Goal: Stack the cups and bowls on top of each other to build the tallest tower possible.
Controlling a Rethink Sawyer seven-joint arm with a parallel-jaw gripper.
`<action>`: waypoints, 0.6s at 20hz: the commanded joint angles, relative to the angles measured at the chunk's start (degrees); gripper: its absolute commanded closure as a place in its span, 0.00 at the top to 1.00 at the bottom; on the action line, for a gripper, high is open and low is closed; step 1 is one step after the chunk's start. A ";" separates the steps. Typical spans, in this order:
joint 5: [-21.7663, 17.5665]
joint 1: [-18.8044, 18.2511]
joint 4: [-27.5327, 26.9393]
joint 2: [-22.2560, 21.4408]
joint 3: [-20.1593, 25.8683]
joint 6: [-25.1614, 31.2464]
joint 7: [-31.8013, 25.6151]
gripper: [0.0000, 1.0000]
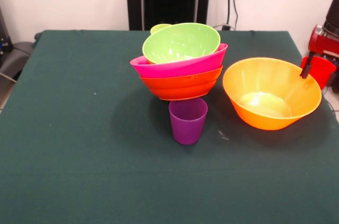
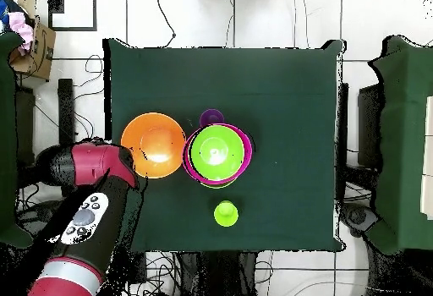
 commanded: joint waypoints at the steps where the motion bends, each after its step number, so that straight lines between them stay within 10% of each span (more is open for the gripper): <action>1: 1.46 1.14 0.93 -3.85 2.54 8.52 12.46 1.00; 12: 1.86 2.71 0.59 -5.02 1.83 11.30 14.55 1.00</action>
